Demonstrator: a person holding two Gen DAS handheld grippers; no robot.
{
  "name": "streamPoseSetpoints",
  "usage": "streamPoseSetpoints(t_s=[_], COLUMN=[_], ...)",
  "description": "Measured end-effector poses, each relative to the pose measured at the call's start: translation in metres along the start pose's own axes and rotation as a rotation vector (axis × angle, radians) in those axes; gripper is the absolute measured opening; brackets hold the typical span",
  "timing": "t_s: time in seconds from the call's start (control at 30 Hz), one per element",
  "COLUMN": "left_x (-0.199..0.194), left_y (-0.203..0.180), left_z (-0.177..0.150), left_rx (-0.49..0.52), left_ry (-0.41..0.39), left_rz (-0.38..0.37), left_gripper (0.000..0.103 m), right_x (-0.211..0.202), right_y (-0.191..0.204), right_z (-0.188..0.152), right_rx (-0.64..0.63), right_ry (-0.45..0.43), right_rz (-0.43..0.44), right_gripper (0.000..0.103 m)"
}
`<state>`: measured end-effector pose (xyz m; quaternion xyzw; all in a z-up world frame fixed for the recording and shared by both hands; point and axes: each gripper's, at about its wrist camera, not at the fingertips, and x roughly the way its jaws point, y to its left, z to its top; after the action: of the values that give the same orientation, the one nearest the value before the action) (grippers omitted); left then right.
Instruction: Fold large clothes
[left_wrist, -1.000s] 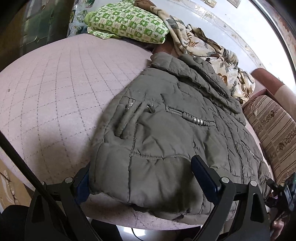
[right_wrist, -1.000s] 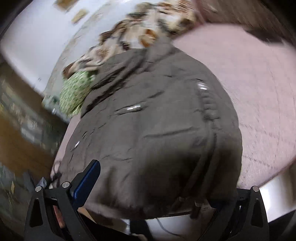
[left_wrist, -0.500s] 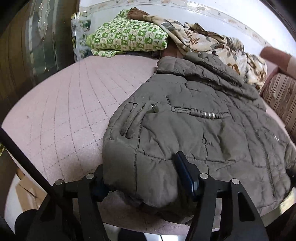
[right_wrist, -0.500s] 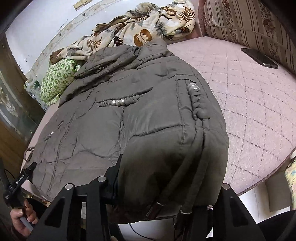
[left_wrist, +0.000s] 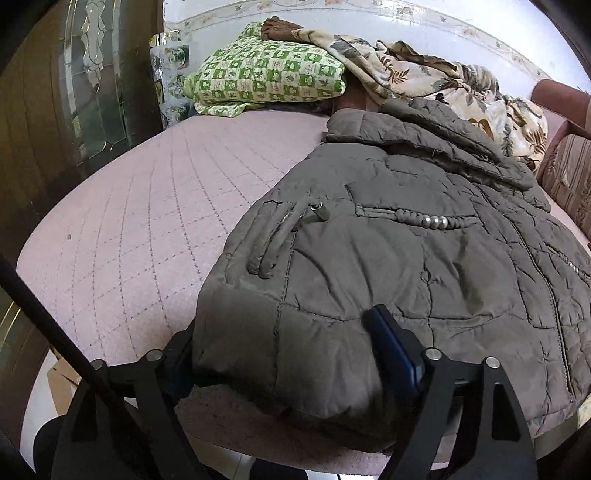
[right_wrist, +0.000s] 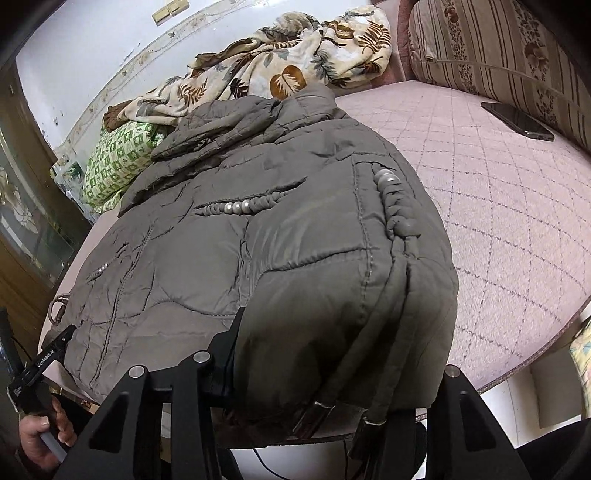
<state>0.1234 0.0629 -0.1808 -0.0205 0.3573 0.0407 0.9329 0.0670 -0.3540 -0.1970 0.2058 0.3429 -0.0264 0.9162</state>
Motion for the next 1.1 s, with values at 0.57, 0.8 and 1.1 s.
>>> streamPoseSetpoints(t_s=[0.57,0.8,1.1], left_x=[-0.011,-0.015,-0.017], left_y=[-0.027,-0.027,-0.027], left_z=[-0.004,-0.003,-0.001], left_rx=[0.142,0.141,0.139], left_ry=[-0.06,-0.076,-0.086], left_rz=[0.033,0.026,0.021], left_gripper=[0.04,0.032,0.032], right_x=[0.006,-0.001,-0.01], right_y=[0.006,0.008,0.012], right_z=[0.004,0.005,0.007], right_rx=[-0.017,-0.037,-0.053], right_ry=[0.037,-0.005,-0.053], right_rz=[-0.042,-0.03,-0.014], right_gripper=[0.055,0.038,0.034])
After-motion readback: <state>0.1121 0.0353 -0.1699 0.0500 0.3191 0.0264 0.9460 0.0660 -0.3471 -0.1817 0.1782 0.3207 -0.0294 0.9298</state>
